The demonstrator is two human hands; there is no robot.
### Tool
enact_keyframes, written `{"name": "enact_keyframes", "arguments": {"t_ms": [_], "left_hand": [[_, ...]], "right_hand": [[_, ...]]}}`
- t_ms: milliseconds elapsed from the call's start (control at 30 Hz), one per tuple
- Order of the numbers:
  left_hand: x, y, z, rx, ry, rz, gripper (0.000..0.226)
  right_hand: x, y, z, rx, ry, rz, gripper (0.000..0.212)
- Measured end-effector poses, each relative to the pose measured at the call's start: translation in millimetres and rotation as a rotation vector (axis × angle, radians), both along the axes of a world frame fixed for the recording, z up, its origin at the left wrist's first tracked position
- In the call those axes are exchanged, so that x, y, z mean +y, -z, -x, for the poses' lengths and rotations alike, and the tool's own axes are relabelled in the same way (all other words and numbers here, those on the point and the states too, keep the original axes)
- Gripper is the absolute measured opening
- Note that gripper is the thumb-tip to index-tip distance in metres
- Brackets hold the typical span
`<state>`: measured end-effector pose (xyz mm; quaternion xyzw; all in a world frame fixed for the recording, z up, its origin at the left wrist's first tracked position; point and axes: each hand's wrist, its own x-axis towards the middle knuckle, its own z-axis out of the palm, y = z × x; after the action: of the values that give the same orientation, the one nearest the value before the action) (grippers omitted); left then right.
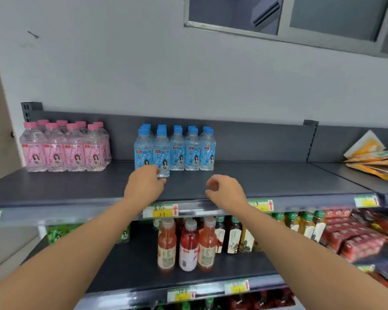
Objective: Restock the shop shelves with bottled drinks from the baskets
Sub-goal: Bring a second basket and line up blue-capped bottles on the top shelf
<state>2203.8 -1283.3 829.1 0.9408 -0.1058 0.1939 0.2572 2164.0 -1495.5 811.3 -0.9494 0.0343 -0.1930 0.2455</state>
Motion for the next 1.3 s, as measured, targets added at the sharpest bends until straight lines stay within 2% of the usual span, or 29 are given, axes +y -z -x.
{"name": "enact_keyframes", "arguments": {"t_ms": [167, 400, 700, 867, 967, 1200, 1300], "left_hand": [[-37.0, 20.6, 69.9, -0.017, 0.078, -0.051, 0.03], [-88.1, 66.7, 134.7, 0.094, 0.196, -0.106, 0.014], [-158.5, 152.9, 184.3, 0.265, 0.456, -0.184, 0.015], [-196.7, 204.6, 223.2, 0.36, 0.579, -0.222, 0.015], [-217.6, 234.0, 251.9, 0.432, 0.621, -0.281, 0.015], [-274.1, 307.4, 310.2, 0.573, 0.669, -0.378, 0.019], [-298.8, 335.2, 332.1, 0.619, 0.68, -0.402, 0.02]], "right_hand": [[-32.5, 18.3, 69.1, -0.01, 0.014, 0.023, 0.021], [-84.6, 59.8, 150.7, 0.168, 0.089, 0.019, 0.018], [-145.2, 133.6, 233.7, 0.437, 0.319, -0.049, 0.011], [-176.3, 184.6, 287.1, 0.566, 0.448, -0.061, 0.015], [-194.4, 211.6, 318.3, 0.64, 0.49, -0.095, 0.007], [-240.9, 278.6, 369.2, 0.8, 0.496, -0.139, 0.013], [-263.6, 305.0, 388.5, 0.85, 0.484, -0.142, 0.009]]}}
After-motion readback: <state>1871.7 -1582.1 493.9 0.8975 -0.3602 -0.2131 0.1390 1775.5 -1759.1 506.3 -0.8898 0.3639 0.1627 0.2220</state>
